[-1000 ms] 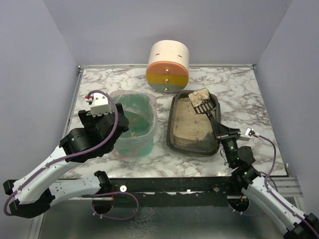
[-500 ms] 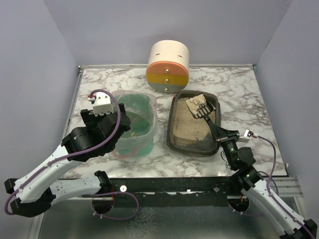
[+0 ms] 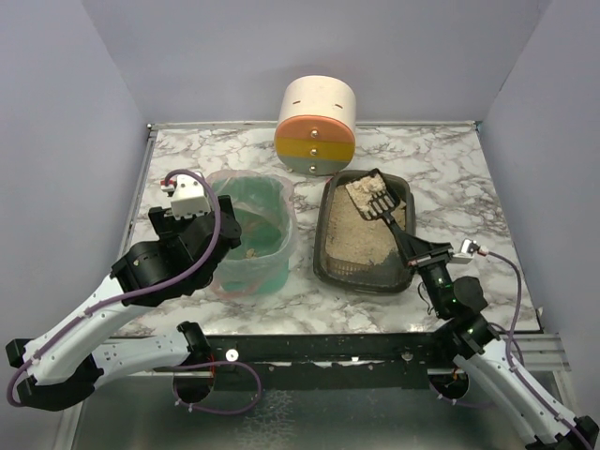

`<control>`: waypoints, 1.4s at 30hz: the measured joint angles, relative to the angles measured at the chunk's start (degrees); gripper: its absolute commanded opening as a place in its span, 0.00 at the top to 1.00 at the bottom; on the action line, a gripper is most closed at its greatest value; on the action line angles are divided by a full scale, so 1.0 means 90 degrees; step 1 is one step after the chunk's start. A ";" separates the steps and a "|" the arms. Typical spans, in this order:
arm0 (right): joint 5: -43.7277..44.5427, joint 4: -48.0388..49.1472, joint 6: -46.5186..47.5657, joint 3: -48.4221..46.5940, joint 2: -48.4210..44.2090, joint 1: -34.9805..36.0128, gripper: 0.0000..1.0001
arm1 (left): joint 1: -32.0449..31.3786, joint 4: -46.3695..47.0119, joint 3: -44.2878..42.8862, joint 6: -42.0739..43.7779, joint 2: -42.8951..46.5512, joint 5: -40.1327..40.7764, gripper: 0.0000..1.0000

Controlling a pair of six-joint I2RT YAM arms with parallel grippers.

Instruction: Clean the litter box

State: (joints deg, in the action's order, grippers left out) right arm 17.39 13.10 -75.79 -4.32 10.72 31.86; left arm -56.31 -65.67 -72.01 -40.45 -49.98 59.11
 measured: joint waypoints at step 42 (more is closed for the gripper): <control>-0.0287 -0.2497 -0.0408 -0.1688 -0.0328 -0.0010 0.99 | 0.0272 0.0408 0.0758 0.0607 0.0024 0.0182 0.11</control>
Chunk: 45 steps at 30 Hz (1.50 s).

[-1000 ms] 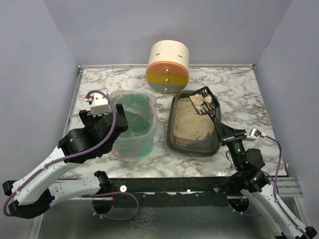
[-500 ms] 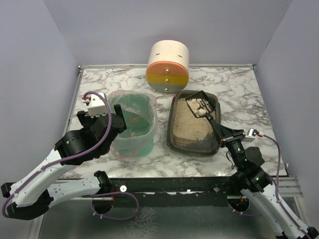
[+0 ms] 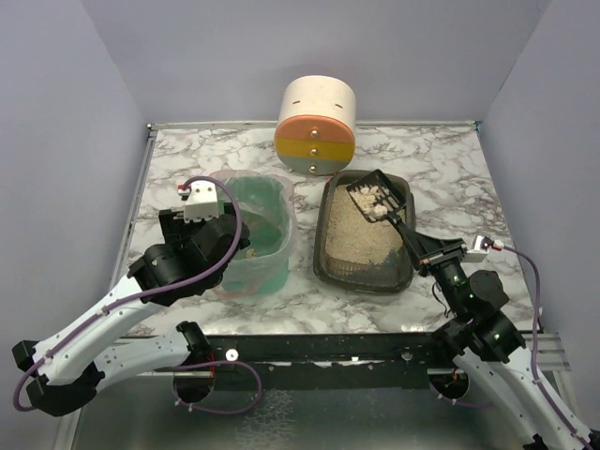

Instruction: Clean the litter box

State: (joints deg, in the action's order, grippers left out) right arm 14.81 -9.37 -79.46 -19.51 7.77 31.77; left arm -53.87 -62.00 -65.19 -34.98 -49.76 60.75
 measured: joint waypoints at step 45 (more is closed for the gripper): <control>0.0112 -0.0083 -0.0313 0.0435 -0.0338 -0.0002 1.00 | 0.1802 0.2650 0.0058 0.1292 -0.1571 -0.2705 1.00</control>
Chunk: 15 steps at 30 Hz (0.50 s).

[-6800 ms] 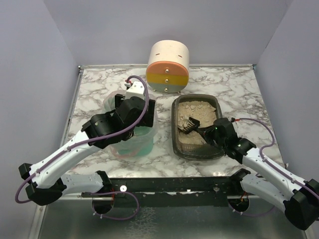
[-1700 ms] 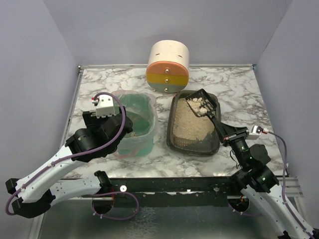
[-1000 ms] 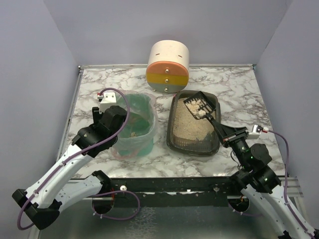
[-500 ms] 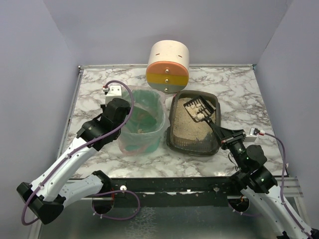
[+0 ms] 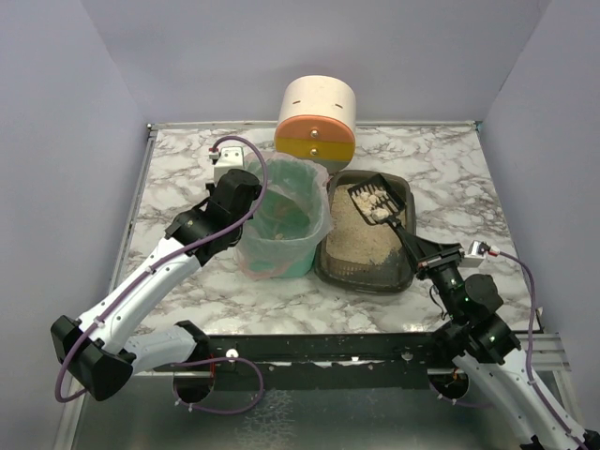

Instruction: Clean the litter box

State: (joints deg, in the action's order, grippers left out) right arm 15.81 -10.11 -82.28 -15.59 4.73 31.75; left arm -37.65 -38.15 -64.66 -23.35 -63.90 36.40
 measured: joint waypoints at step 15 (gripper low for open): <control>0.0170 -0.0022 -0.0002 -0.0240 0.0049 0.0000 1.00 | 0.0051 0.0240 0.0024 -0.0211 -0.0029 -0.0461 1.00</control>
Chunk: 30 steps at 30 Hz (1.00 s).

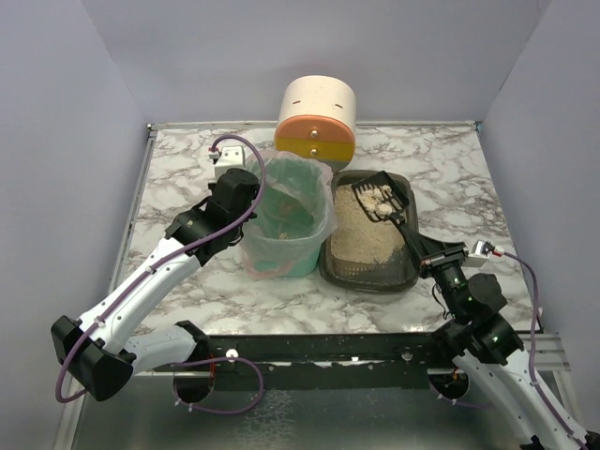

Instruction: Clean the litter box

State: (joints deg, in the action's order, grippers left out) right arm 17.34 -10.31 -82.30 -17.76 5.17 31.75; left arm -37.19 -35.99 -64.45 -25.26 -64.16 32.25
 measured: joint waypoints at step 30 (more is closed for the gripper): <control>0.0393 -0.1095 0.0155 -0.0741 0.0002 0.0002 0.99 | -0.0007 0.0165 0.0272 -0.0216 0.0240 -0.0801 0.48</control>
State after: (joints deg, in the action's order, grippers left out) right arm 20.88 -20.16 -80.90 -24.43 5.19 31.77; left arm -37.26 -34.50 -62.00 -27.20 -62.00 25.04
